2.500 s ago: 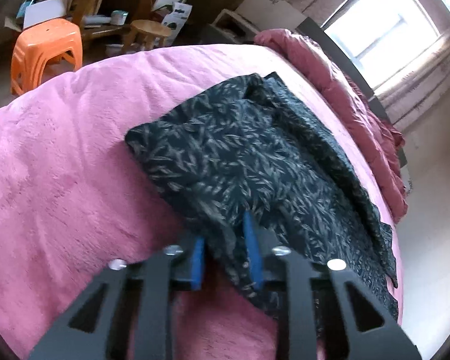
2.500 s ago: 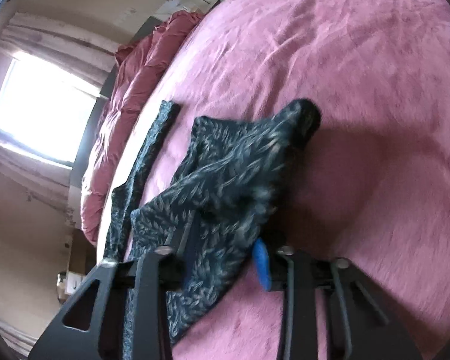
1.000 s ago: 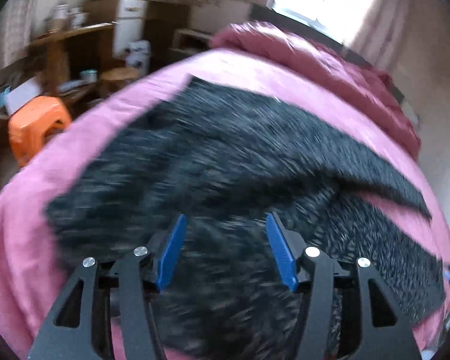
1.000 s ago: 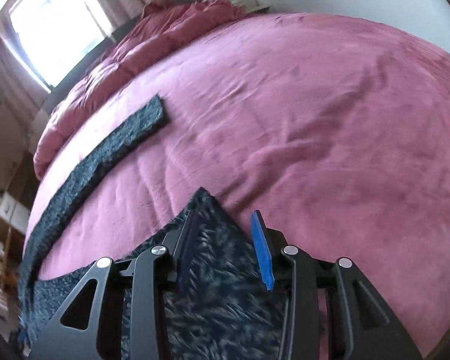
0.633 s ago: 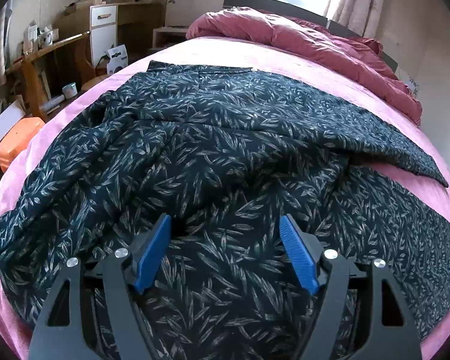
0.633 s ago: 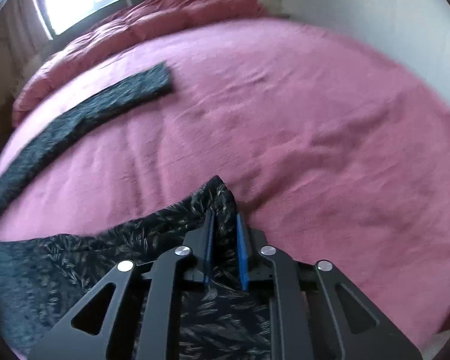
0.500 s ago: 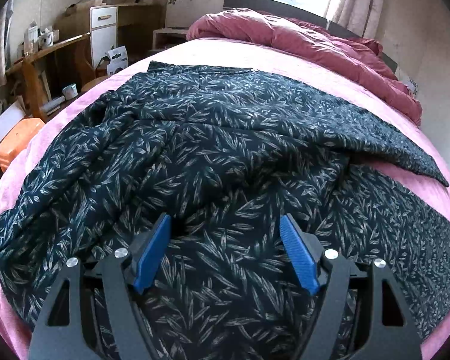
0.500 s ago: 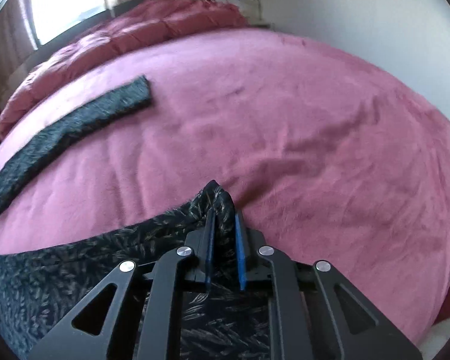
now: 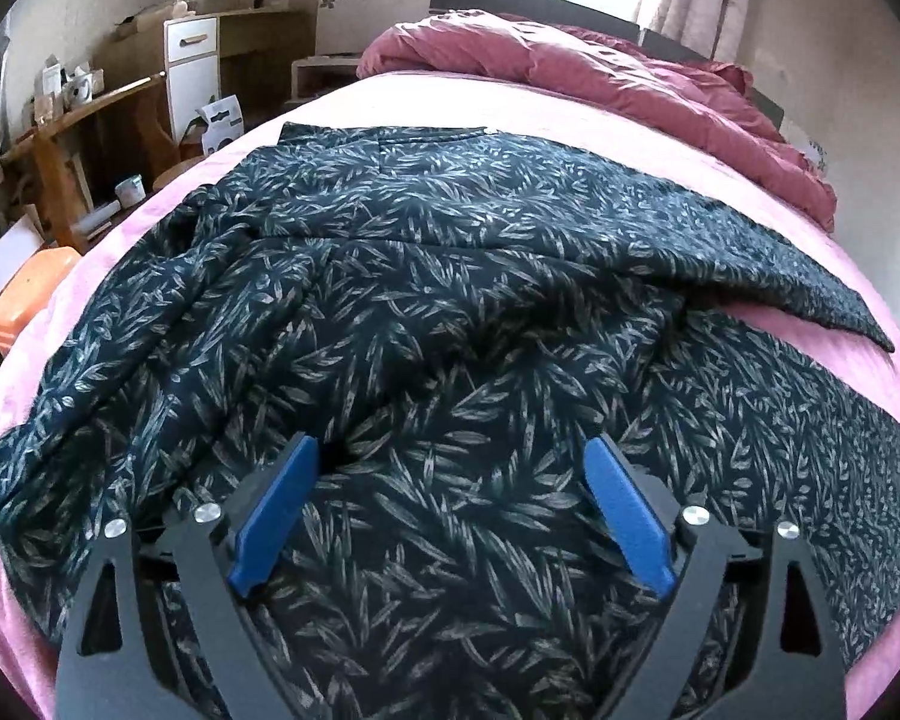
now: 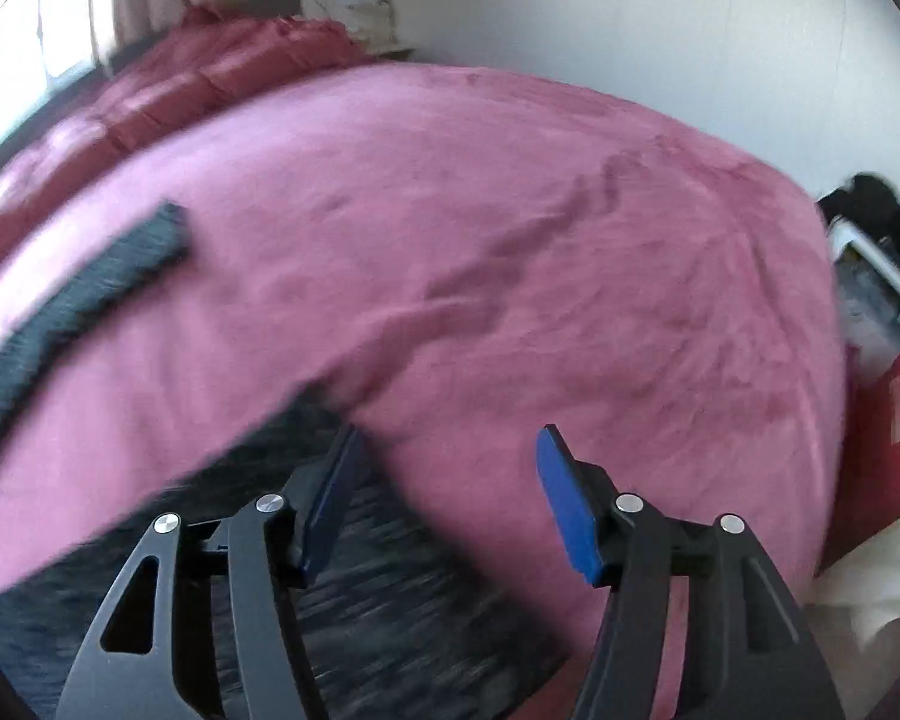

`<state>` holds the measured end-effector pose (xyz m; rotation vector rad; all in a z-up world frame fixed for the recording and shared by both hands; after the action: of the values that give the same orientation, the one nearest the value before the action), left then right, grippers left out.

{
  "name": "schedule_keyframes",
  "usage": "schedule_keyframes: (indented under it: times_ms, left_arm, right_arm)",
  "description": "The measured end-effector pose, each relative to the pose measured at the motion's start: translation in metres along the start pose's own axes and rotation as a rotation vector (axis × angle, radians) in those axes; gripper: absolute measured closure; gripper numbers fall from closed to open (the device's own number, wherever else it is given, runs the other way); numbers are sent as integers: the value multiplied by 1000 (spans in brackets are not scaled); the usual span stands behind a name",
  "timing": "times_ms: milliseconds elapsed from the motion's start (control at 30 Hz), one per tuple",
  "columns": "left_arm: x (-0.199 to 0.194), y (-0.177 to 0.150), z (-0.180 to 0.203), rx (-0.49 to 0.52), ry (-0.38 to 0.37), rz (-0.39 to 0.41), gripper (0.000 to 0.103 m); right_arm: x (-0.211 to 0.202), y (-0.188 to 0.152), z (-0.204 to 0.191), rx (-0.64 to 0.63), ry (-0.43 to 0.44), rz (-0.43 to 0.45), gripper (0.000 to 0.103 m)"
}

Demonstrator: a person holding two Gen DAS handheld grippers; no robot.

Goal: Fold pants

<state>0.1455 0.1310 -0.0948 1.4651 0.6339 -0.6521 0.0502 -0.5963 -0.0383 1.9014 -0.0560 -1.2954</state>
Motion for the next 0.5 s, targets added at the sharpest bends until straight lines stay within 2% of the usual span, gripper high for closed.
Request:
schedule_keyframes:
  times_ms: [133,200,367,433,500]
  left_arm:
    - [-8,-3,0,13,-4,-13,7]
    - [-13,-3,-3,2,-21,-12,6]
    - [-22,15,-31,-74,-43,-12,3]
    - [-23,28,-49,-106,-27,-8,3]
    - [-23,43,-68,-133,-2,8,3]
  right_arm:
    - [-38,-32,-61,-56,154,-26,41]
    - [-52,-59,-107,-118,256,-58,38]
    - [-71,-134,-200,-297,441,-118,38]
    - [-73,-157,-223,-376,458,-110,37]
    - [-75,-173,-235,-448,424,-56,30]
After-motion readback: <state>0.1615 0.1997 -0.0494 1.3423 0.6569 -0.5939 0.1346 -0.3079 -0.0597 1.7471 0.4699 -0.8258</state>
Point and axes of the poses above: each gripper's, at about its wrist camera, not at the fingertips, and x roughly the way its jaws point, z to its right, y to its top, the point moved 5 cm from there along x, roughly the way its jaws point, and after that the axes turned 10 degrees about x, right-handed, at the moved point
